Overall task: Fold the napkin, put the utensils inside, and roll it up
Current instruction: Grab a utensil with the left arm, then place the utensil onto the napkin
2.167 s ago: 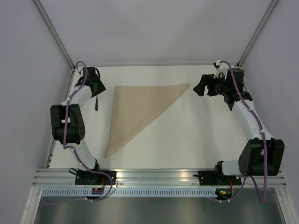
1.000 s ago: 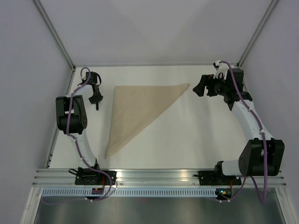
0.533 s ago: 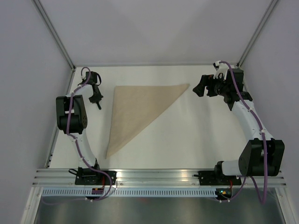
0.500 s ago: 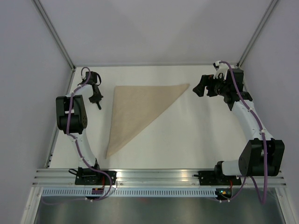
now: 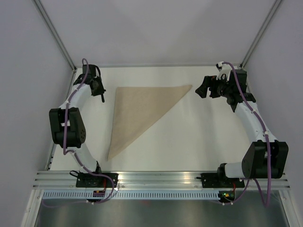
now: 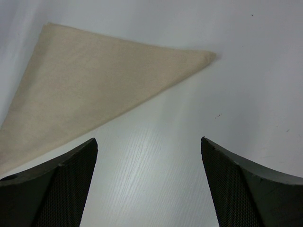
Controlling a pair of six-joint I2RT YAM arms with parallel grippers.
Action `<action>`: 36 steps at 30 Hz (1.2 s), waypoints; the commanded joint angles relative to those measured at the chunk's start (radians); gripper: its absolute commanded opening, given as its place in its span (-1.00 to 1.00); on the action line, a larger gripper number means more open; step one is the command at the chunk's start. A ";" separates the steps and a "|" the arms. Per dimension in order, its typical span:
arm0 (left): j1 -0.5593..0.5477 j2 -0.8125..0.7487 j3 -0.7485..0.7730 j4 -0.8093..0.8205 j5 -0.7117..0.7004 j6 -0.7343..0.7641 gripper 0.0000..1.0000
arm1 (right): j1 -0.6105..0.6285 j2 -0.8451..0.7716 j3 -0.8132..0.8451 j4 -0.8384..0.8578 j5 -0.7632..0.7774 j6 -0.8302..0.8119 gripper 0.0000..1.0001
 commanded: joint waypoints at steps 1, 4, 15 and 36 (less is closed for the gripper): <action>-0.084 -0.093 -0.017 0.003 0.098 0.118 -0.95 | 0.002 -0.013 0.033 0.001 -0.015 0.018 0.89; -0.179 -0.113 -0.040 0.005 0.139 0.184 -0.95 | 0.002 -0.012 0.032 0.004 -0.017 0.018 0.89; -0.414 -0.112 -0.103 0.005 0.375 0.403 -0.95 | 0.002 -0.021 0.021 0.016 -0.011 0.016 0.88; -0.566 0.042 -0.060 -0.058 0.411 0.466 -0.95 | 0.004 -0.015 0.018 0.019 0.009 0.004 0.88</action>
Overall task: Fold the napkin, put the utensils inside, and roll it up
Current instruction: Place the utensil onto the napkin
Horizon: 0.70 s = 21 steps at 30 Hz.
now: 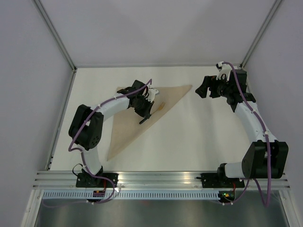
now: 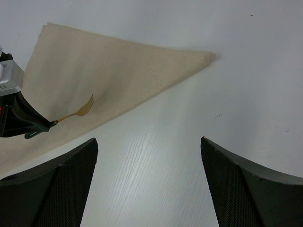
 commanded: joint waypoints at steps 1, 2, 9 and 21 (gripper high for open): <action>-0.008 0.008 0.030 0.010 0.013 0.046 -0.95 | 0.002 -0.015 0.018 0.019 0.008 0.006 0.88; -0.010 0.009 0.029 0.011 0.012 0.047 -0.95 | 0.002 -0.015 0.018 0.019 0.008 0.004 0.88; -0.013 0.028 0.013 0.014 0.008 0.049 -0.95 | 0.004 -0.019 0.016 0.016 0.008 0.004 0.88; -0.025 0.066 -0.011 0.039 0.005 0.039 -0.95 | 0.002 -0.021 0.016 0.015 0.013 0.004 0.88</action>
